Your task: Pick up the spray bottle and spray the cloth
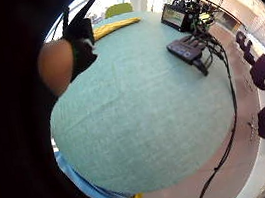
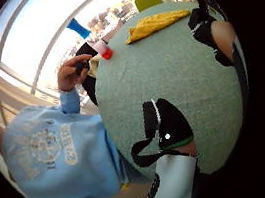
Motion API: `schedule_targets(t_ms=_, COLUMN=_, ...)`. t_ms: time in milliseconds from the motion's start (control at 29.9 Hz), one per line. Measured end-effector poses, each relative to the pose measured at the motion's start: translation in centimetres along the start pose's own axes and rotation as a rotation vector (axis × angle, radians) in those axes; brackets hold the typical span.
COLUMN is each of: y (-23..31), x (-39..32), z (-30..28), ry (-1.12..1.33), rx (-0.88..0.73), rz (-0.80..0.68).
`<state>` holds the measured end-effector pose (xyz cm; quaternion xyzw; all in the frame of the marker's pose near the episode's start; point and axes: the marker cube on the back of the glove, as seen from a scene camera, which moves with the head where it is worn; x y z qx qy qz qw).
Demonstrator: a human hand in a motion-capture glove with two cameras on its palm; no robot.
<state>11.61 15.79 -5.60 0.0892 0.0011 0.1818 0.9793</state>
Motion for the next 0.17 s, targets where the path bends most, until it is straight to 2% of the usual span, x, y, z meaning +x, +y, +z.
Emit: schedule_targets(t_ms=167, y=0.09, x=0.29, z=0.06, ry=-0.006, rx=0.006, rz=0.005)
